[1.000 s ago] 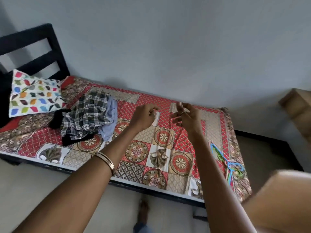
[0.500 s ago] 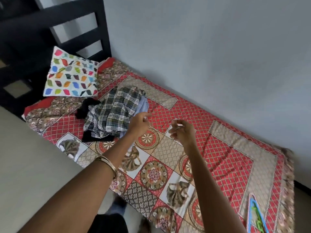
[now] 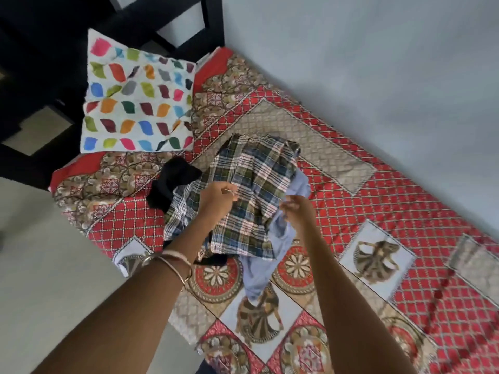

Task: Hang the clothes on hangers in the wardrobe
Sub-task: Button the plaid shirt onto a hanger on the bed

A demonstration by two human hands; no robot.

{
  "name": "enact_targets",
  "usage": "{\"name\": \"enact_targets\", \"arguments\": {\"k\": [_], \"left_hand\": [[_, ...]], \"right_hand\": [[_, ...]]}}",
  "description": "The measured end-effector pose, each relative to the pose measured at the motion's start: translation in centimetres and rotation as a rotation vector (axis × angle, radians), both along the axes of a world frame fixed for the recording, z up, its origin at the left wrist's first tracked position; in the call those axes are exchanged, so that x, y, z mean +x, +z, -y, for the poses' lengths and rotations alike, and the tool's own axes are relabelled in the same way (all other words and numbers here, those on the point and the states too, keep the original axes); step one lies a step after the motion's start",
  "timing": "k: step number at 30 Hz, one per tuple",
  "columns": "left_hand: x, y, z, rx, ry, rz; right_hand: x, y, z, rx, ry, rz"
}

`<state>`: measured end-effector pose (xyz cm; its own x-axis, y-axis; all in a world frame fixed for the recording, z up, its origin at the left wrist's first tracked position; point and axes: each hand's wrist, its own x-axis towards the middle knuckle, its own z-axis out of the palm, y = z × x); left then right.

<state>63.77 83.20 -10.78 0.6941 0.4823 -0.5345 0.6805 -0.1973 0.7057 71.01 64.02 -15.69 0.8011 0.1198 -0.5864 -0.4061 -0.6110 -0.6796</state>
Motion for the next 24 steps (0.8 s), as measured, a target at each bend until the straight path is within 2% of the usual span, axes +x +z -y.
{"name": "enact_targets", "arguments": {"k": [2,5,8,10,12,13,14,15,16,17,19,21,22,24], "left_hand": [[1.6,-1.1,-1.9,0.013,-0.02,-0.009],[6.1,-5.7,-6.3,0.032,-0.038,-0.01],[7.5,-8.5,-7.9,-0.007,-0.017,-0.007],[8.7,-10.4,-8.9,-0.075,0.054,0.001],[9.0,-11.2,-9.5,-0.11,0.121,0.0],[9.7,-11.4,-9.8,-0.13,0.128,0.008],[10.0,-11.7,-10.3,-0.122,0.129,0.029],[10.5,-11.3,-10.4,-0.131,0.125,0.047],[10.9,-11.4,-10.6,-0.157,0.126,0.076],[11.1,-10.7,-10.5,-0.195,0.147,0.1],[11.6,-9.4,-10.5,-0.261,0.105,0.064],[11.2,-8.5,-9.8,-0.263,-0.227,-0.141],[10.7,-8.7,-9.3,-0.302,-0.35,-0.274],[9.2,-8.2,-7.6,-0.299,-0.475,-0.423]], "right_hand": [[2.6,-2.2,-1.8,0.006,-0.099,-0.001],[8.0,-8.7,-7.0,-0.124,-0.246,0.069],[8.8,-10.5,-9.5,-0.193,-0.455,0.014],[8.8,-10.4,-10.5,-0.154,-0.542,0.063],[6.9,-8.0,-11.0,0.024,-0.544,0.241],[6.2,-6.8,-11.2,0.218,-0.471,0.316],[5.0,-5.5,-11.3,0.449,-0.33,0.308],[3.8,-4.2,-11.0,0.662,-0.147,0.226],[2.7,-3.2,-10.7,0.803,0.087,0.058],[1.7,-2.2,-10.5,0.801,0.346,-0.125],[0.7,-1.4,-9.5,0.467,0.877,-0.345],[0.0,-2.0,-8.2,0.141,1.216,-0.471],[0.0,-2.8,-7.5,0.027,1.288,-0.496],[0.9,-3.8,-5.5,-0.137,1.183,-0.481]]}}
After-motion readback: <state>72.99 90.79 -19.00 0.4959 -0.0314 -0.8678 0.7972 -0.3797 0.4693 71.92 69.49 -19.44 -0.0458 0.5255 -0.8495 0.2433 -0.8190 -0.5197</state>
